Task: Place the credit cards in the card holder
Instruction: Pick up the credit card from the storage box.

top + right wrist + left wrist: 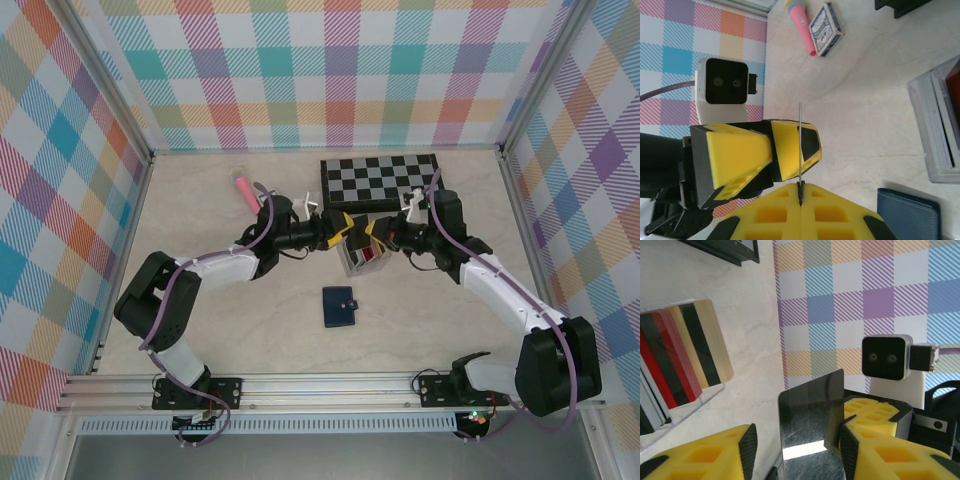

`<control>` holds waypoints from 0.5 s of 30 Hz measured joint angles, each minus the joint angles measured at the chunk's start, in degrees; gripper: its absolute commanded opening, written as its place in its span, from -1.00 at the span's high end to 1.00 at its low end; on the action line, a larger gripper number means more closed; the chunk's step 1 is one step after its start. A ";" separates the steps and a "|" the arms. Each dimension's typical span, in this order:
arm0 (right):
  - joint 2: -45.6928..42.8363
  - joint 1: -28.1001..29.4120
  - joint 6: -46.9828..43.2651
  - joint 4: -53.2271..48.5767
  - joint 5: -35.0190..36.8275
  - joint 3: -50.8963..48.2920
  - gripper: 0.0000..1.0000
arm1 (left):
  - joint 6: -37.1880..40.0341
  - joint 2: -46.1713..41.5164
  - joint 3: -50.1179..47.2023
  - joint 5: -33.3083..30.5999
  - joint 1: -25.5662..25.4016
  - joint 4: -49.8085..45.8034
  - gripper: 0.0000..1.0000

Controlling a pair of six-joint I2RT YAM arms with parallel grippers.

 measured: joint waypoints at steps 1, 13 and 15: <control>0.00 -0.20 0.48 0.76 -0.50 -0.24 0.88 | -0.26 0.00 0.00 0.17 -0.09 0.50 0.14; 0.35 -2.91 4.22 6.08 -5.95 -2.45 0.56 | -1.99 0.02 1.66 2.54 -0.42 3.80 1.00; 0.35 -3.28 3.67 6.67 -7.98 -2.45 0.53 | -1.90 0.11 2.03 3.34 -0.44 3.82 1.00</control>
